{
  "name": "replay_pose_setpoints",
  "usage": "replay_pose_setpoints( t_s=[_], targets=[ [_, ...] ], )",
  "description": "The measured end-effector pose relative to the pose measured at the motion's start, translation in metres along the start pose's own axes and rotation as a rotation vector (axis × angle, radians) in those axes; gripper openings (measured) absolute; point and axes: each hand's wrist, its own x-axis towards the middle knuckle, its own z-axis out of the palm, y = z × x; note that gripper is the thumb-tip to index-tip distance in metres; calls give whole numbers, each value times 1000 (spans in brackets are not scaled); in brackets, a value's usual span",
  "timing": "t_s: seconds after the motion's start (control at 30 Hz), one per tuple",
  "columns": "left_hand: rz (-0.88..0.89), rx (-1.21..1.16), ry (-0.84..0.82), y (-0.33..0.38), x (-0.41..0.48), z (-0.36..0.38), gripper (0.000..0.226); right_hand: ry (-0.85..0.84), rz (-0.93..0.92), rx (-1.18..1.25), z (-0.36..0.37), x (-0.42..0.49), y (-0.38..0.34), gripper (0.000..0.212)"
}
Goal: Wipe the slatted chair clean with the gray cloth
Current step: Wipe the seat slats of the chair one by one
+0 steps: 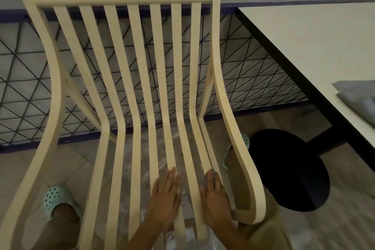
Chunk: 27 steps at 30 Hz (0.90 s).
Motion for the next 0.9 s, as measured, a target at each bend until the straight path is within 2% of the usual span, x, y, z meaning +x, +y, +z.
replay_pose_setpoints(
  t_s=[0.23,0.37,0.67,0.9],
  targets=[
    [-16,23,52,-23,43,-3,59,-14,17,-37,-9,51,-21,81],
    [-3,86,84,-31,75,-3,62,-9,41,-13,-15,96,-35,77],
    [-28,106,120,-31,81,5,61,32,16,-90,-25,212,-73,74],
    [-25,102,124,-29,79,3,61,34,-70,-103,-24,221,-66,76]
  ],
)
